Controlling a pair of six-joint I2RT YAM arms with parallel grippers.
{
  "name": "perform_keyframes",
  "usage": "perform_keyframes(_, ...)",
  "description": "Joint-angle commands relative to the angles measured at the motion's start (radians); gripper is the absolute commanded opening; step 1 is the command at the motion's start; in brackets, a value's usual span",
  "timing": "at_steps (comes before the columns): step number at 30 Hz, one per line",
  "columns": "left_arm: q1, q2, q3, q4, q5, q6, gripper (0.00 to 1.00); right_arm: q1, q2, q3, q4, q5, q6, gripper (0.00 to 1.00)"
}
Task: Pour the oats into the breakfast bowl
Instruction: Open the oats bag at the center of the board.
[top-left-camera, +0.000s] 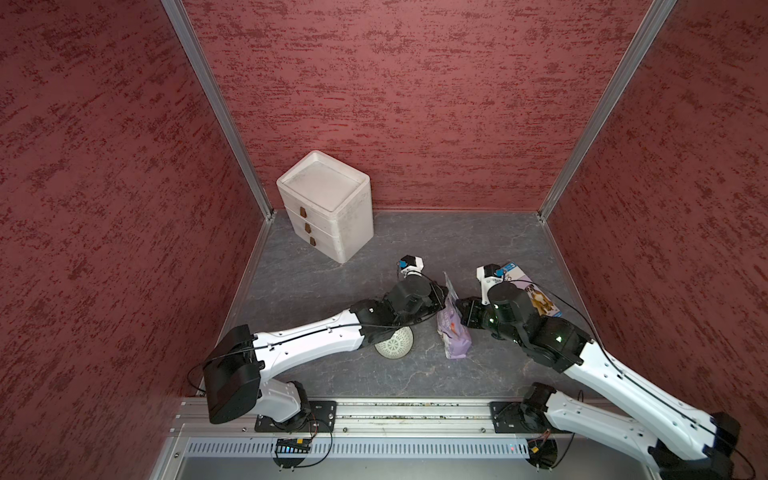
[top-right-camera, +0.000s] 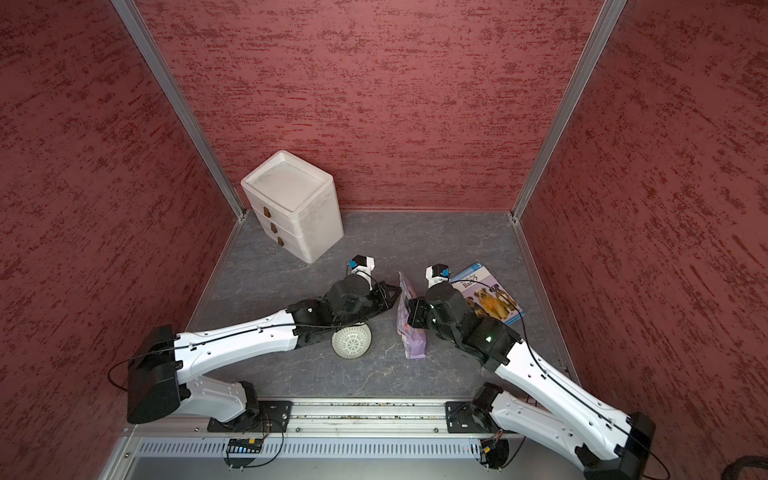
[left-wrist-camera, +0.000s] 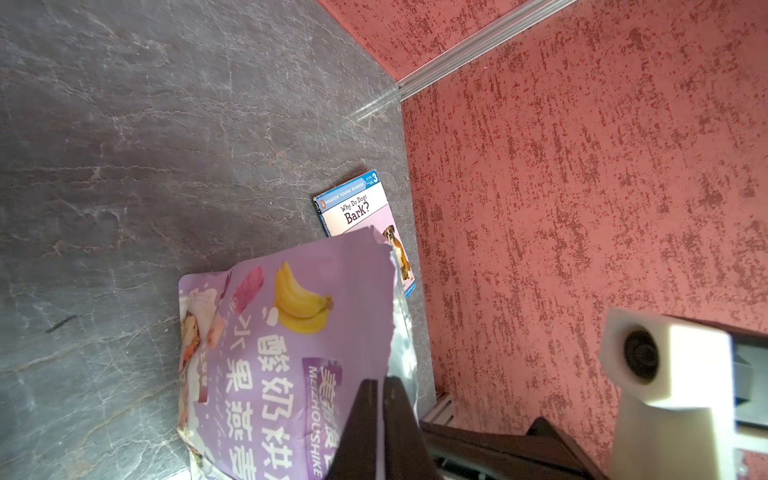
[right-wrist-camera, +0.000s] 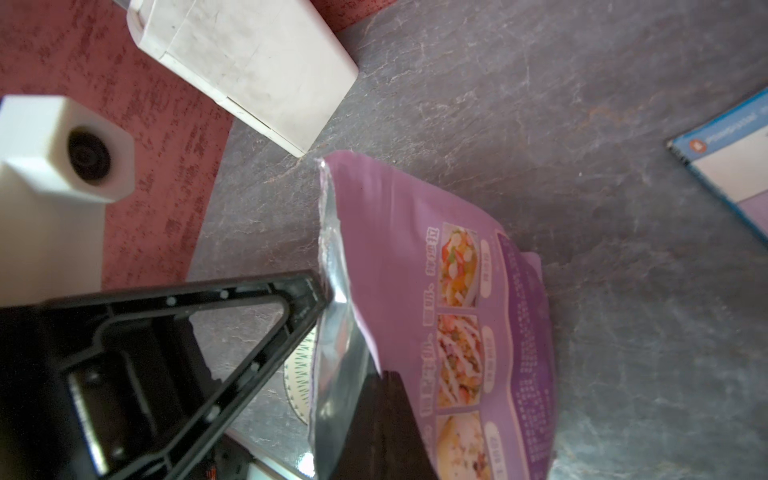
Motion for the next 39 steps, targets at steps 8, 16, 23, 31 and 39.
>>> perform_keyframes(8,-0.013,0.019,0.070,-0.133,0.074,0.081,0.36,-0.002,-0.004,-0.007,0.044,0.010,0.025,0.00)
perform_keyframes(16,-0.015,0.039,0.083,-0.166,0.091,0.059,0.41,-0.002,-0.010,-0.021,0.074,-0.015,0.024,0.00)
perform_keyframes(23,-0.012,-0.050,0.063,-0.180,-0.011,0.073,0.45,-0.002,-0.011,-0.036,0.091,-0.032,0.031,0.00)
perform_keyframes(31,-0.012,-0.035,0.056,-0.129,0.014,0.055,0.55,-0.002,-0.012,-0.041,0.114,-0.054,0.032,0.00)
perform_keyframes(39,-0.013,0.029,0.105,-0.187,0.044,0.044,0.46,-0.002,-0.034,-0.052,0.117,-0.049,0.034,0.00)
